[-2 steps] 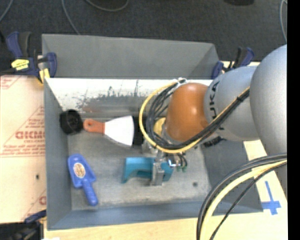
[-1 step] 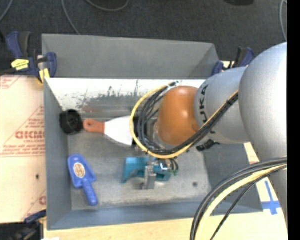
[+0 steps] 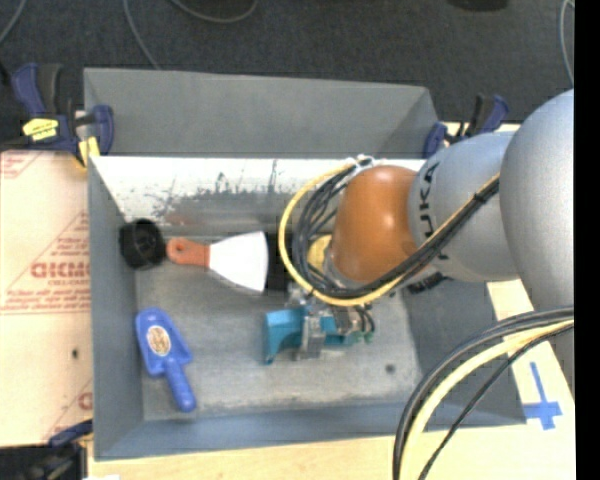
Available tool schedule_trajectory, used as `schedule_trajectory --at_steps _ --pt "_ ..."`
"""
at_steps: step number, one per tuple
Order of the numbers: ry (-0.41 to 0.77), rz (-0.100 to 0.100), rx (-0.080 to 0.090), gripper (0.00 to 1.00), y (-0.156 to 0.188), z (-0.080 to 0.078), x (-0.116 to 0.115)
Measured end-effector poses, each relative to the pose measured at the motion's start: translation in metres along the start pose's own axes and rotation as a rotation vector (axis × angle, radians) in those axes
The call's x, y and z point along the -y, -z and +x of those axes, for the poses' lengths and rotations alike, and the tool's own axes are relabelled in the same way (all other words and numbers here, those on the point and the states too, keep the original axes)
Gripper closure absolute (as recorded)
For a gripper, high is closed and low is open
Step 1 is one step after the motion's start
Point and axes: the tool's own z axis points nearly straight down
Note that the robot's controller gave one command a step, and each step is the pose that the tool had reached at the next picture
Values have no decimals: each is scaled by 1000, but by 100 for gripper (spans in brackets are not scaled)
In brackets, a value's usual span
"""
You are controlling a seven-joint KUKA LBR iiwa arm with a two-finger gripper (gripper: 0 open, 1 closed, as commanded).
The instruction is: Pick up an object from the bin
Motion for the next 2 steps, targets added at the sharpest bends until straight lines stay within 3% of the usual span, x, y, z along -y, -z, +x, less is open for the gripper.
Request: schedule_trajectory --at_steps 2 --pt "0 0 0 100 0 0 0"
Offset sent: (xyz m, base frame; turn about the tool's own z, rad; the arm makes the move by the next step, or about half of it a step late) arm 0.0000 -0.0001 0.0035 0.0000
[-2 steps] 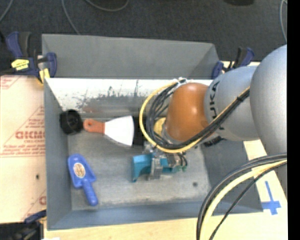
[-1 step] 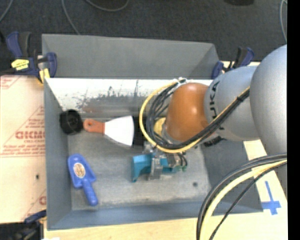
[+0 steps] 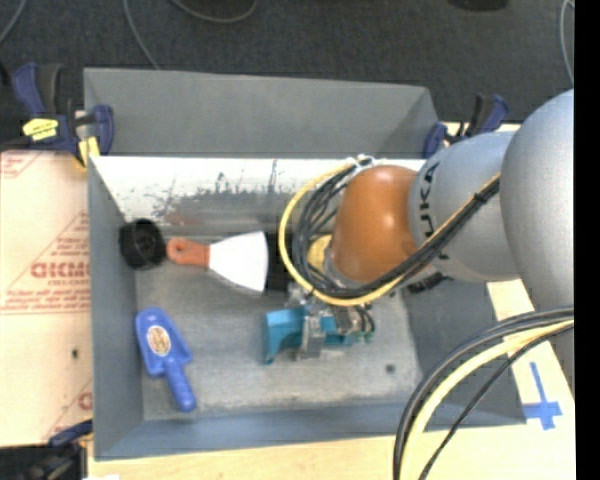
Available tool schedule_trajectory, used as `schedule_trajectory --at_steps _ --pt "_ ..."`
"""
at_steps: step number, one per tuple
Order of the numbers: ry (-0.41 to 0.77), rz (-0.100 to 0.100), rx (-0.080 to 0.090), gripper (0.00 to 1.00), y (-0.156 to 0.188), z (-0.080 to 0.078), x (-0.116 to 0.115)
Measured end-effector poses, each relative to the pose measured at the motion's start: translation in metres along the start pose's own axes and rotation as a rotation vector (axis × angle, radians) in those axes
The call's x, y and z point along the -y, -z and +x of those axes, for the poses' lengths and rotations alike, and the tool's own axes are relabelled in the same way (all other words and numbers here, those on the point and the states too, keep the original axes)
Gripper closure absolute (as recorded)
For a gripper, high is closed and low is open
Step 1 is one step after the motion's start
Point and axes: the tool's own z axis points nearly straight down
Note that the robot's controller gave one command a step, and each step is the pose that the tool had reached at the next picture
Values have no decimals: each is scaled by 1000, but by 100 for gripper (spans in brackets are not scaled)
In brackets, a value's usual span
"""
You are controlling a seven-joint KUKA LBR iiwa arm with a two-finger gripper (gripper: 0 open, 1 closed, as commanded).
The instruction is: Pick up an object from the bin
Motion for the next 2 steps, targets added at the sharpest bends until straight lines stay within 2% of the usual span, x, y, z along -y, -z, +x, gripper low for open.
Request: schedule_trajectory --at_steps 2 --pt "-1 0 1 100 6 0 0"
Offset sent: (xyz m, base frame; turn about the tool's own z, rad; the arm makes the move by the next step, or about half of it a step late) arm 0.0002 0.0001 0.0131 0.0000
